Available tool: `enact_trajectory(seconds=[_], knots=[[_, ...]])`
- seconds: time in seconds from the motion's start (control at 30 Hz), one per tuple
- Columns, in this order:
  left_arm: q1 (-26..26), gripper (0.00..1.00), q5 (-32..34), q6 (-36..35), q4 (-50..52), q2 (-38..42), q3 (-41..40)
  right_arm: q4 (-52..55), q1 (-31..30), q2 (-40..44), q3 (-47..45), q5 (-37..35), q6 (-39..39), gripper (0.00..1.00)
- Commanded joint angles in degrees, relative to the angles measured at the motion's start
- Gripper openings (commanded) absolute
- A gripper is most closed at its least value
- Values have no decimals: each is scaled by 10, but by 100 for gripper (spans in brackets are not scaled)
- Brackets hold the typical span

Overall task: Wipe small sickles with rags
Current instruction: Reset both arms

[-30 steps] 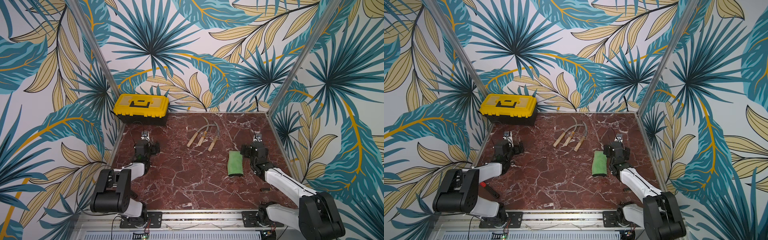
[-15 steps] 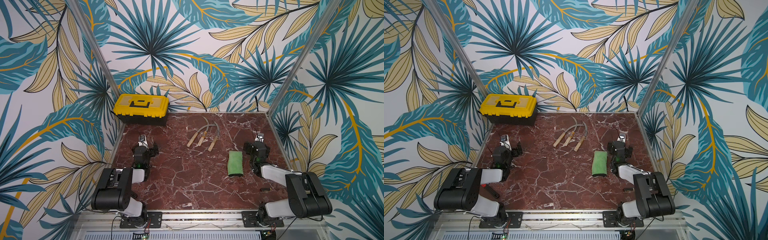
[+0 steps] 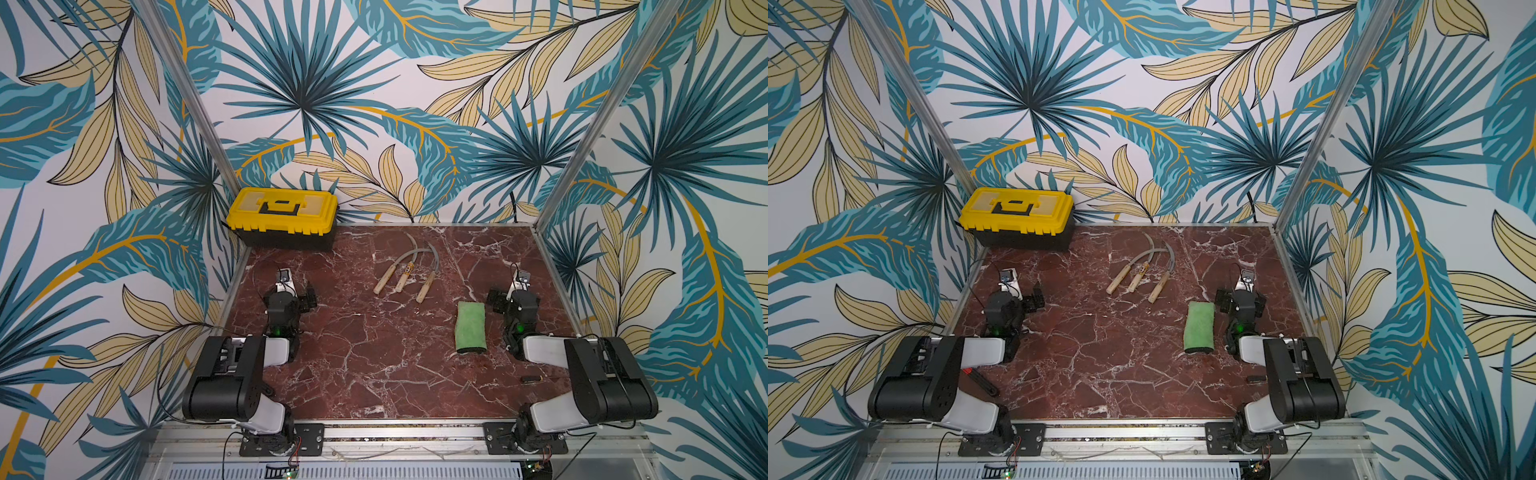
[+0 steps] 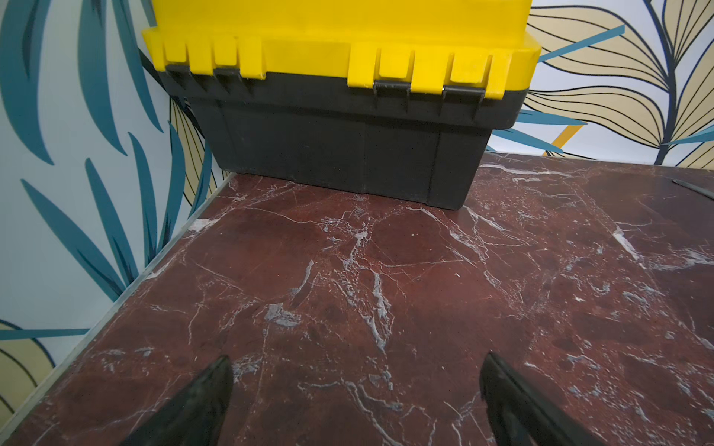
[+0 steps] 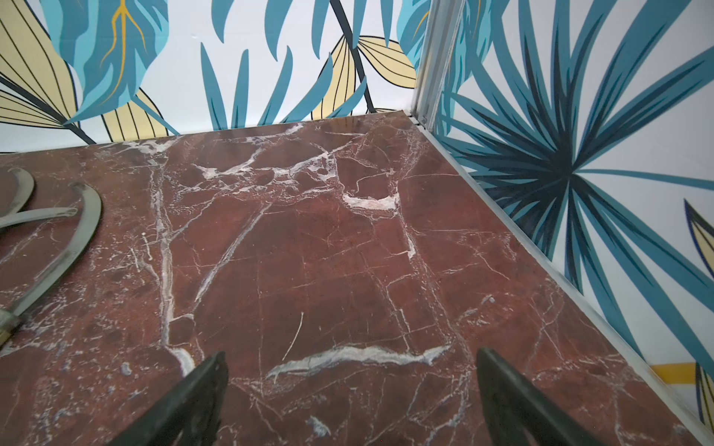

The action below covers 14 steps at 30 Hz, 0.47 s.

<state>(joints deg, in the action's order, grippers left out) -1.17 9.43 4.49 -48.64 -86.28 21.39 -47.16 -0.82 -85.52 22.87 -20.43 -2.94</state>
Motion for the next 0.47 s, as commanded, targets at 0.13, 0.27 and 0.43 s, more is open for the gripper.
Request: enact_trajectory(seconds=[0.13,0.27,0.43], knots=[[5,100,-53,-36,-12,-16,13,-22,2,2,-7,8,0,100],[5,100,-57,-40,-9,-15,14,-22,2,3,-7,8,0,100],[5,100,-57,-39,-9,-15,14,-23,2,3,-8,8,1,100]])
